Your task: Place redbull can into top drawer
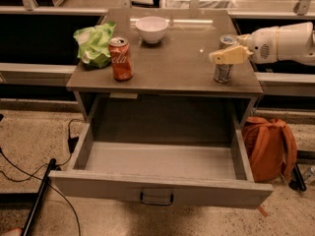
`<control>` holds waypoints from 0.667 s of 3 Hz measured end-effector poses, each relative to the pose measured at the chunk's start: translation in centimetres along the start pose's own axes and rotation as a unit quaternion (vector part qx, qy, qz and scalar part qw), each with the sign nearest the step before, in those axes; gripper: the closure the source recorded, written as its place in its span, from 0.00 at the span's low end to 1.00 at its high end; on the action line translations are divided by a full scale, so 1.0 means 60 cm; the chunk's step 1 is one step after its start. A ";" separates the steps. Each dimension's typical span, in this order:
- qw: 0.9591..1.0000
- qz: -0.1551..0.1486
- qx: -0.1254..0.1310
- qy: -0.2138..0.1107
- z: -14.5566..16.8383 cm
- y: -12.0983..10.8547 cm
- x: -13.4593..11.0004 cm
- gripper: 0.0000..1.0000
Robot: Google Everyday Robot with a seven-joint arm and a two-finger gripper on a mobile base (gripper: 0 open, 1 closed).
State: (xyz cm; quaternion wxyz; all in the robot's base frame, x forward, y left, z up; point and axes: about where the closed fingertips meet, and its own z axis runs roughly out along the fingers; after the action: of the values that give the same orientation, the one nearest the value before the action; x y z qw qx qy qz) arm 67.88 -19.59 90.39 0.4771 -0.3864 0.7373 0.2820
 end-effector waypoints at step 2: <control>0.993 -0.008 -0.101 -0.058 -0.007 0.060 -0.007 0.88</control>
Offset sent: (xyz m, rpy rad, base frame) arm -0.0705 0.0201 0.0157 0.2351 -0.0382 0.3067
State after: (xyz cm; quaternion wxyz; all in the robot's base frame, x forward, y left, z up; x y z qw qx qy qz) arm 64.73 -17.83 91.11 0.4797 -0.4217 0.6731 0.3729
